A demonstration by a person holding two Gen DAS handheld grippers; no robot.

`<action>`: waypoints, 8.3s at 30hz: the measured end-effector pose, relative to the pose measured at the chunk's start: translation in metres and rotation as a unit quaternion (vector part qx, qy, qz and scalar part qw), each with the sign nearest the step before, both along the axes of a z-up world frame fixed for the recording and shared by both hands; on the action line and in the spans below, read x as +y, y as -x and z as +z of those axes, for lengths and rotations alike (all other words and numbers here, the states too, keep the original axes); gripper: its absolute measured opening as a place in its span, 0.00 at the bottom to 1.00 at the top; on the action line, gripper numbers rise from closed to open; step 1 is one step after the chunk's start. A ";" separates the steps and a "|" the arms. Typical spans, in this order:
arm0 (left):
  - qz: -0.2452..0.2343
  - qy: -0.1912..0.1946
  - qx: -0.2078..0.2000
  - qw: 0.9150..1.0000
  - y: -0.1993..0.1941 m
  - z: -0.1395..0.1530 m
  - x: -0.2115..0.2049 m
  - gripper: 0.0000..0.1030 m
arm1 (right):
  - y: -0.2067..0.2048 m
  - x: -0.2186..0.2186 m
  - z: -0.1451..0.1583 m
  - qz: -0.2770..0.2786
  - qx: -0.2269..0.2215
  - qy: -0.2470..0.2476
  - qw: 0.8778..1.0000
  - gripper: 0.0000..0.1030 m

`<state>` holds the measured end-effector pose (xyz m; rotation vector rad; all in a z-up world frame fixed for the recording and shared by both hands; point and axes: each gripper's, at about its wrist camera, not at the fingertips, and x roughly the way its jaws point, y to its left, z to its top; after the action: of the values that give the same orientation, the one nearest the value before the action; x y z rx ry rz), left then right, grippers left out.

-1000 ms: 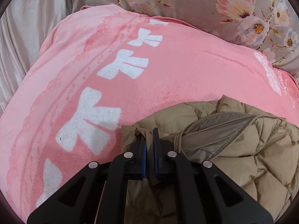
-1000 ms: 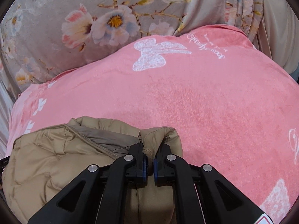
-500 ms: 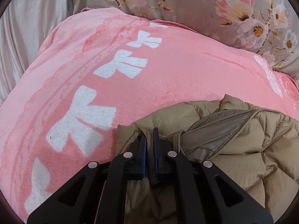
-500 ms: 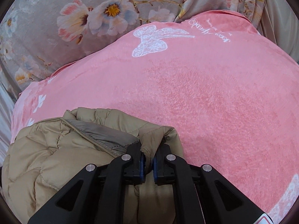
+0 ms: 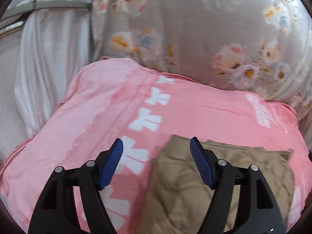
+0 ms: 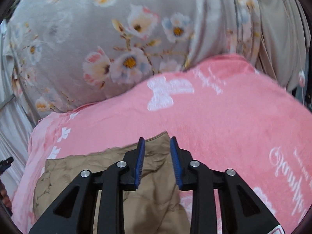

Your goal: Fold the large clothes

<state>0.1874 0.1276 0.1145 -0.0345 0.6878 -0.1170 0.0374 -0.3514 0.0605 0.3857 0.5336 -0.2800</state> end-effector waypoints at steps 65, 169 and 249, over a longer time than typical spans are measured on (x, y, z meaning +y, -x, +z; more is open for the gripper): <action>-0.052 -0.036 0.127 0.990 -0.020 -0.123 -0.173 0.69 | -0.134 0.163 -0.079 0.144 0.136 0.044 0.979 0.15; -0.357 -0.076 0.130 0.922 0.185 -0.126 -0.403 0.11 | 0.157 -0.023 -0.076 -0.012 0.118 -0.079 0.990 0.21; -0.172 -0.084 0.063 0.980 0.045 -0.146 -0.413 0.96 | -0.013 -0.090 -0.144 0.005 0.112 -0.098 0.989 0.12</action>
<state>0.1428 -0.2858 -0.0316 0.2414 0.8249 -0.3910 0.0501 -0.4418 -0.0840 0.5447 0.7880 -0.2629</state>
